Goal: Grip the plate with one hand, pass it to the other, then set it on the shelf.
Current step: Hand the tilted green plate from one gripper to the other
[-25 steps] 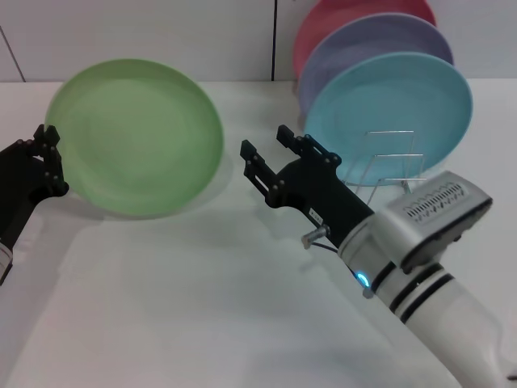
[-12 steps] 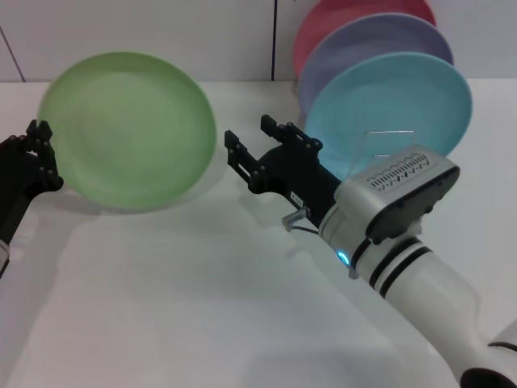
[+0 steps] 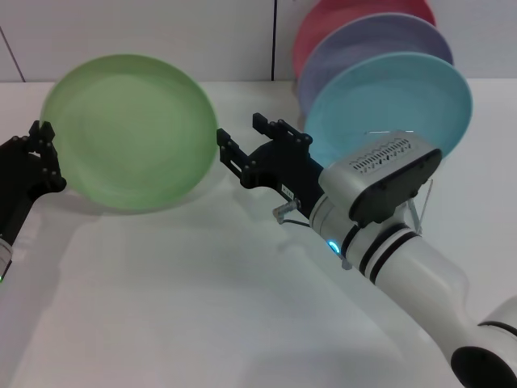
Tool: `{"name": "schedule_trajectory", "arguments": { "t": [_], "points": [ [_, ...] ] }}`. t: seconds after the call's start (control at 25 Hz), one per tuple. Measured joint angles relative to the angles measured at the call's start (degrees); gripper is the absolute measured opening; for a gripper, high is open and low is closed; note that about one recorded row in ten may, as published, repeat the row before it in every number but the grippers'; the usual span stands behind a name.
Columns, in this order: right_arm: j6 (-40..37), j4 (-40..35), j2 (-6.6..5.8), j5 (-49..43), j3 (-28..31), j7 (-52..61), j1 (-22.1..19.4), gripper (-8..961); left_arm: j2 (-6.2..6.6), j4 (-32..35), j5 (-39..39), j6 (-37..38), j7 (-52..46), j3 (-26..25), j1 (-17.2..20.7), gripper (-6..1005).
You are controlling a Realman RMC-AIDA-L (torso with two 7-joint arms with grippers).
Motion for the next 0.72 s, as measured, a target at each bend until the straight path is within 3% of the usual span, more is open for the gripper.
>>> {"name": "schedule_trajectory", "arguments": {
  "t": [0.72],
  "points": [
    [6.29,-0.39,0.0,0.0,3.37,0.34,2.75,603,0.0,1.1,0.45,-1.61,0.04,0.06,-0.11,30]
  ]
}}
